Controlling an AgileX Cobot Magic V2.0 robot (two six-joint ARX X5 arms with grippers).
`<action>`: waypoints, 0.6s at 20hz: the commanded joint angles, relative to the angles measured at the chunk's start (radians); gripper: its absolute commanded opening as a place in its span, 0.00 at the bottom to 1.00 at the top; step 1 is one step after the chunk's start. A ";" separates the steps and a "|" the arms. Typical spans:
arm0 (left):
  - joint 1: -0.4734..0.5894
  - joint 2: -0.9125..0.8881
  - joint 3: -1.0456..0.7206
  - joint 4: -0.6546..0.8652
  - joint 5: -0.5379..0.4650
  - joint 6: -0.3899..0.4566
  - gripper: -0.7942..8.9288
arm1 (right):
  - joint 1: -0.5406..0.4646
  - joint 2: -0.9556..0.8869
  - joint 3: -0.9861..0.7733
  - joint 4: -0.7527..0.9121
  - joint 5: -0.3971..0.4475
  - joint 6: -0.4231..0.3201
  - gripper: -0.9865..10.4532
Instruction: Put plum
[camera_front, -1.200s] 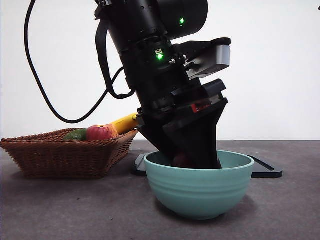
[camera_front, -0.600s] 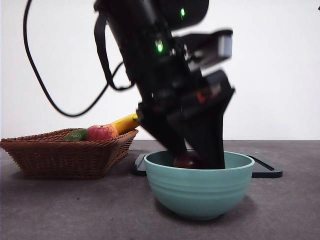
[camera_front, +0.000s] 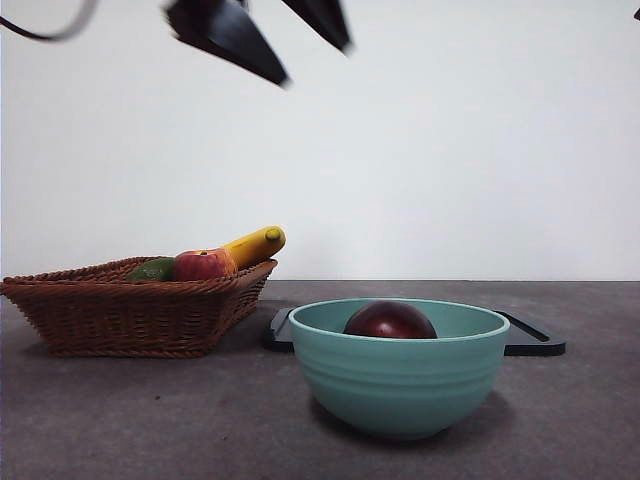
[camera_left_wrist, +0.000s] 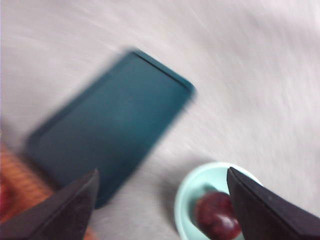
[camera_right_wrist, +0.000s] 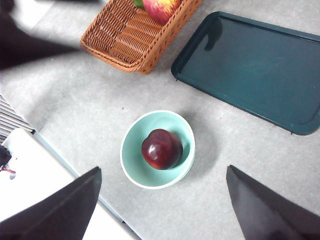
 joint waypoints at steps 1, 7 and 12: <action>0.075 -0.057 0.024 -0.042 0.056 -0.045 0.50 | 0.005 0.008 0.017 0.007 -0.003 -0.011 0.44; 0.257 -0.225 -0.068 -0.148 0.215 -0.043 0.50 | 0.005 0.008 0.017 0.008 0.016 -0.012 0.44; 0.278 -0.372 -0.266 -0.194 0.399 -0.043 0.50 | 0.005 0.008 0.017 0.011 0.016 -0.012 0.44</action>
